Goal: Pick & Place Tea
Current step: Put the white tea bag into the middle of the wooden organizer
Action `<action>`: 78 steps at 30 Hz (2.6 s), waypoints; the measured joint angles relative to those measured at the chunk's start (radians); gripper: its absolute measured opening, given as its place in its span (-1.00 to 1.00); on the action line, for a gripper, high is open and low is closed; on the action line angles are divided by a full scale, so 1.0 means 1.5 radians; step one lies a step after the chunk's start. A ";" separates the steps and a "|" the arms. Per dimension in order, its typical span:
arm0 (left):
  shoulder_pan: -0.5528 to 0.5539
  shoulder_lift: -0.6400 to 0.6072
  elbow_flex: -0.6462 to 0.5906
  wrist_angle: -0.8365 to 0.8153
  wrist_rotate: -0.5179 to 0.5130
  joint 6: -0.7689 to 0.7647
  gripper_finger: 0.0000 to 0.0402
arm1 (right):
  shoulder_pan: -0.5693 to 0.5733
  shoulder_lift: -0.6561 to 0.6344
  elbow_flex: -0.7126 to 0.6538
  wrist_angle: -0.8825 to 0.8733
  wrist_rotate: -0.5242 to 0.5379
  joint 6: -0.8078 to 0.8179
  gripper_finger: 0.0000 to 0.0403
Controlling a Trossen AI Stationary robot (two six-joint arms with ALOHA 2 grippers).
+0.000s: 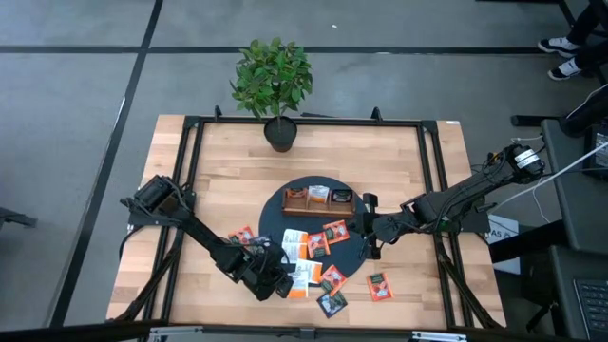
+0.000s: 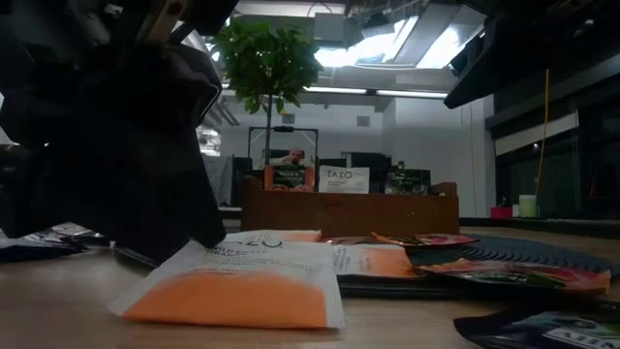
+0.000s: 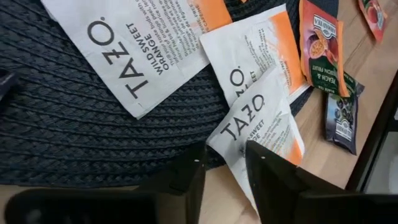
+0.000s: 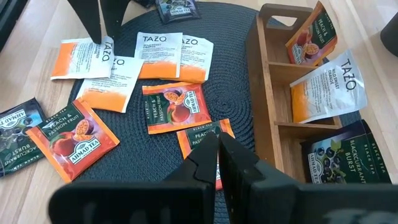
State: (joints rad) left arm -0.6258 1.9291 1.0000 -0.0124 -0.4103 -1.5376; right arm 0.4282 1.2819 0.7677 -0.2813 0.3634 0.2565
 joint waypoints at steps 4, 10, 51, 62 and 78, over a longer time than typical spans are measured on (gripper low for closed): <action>0.000 0.001 -0.001 -0.002 -0.011 0.007 -0.62 | 0.000 0.000 0.000 0.000 0.000 0.000 -0.90; 0.000 0.002 -0.002 -0.004 -0.017 0.013 -0.93 | 0.000 0.000 0.000 0.000 0.000 0.000 -0.90; -0.029 -0.163 -0.001 -0.071 -0.179 0.230 -0.99 | 0.000 0.000 0.000 0.000 -0.032 0.026 -0.90; 0.017 -0.220 -0.001 -0.120 -0.203 0.444 -0.99 | 0.002 0.000 0.000 0.009 -0.048 0.056 -0.90; 0.104 -0.229 -0.039 0.090 -0.052 0.812 -0.99 | 0.098 0.000 -0.038 0.090 0.050 0.035 -0.96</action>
State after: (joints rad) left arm -0.4704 1.5856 0.9415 0.1233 -0.4883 -0.3191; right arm 0.5755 1.2819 0.7107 -0.1468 0.4387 0.3096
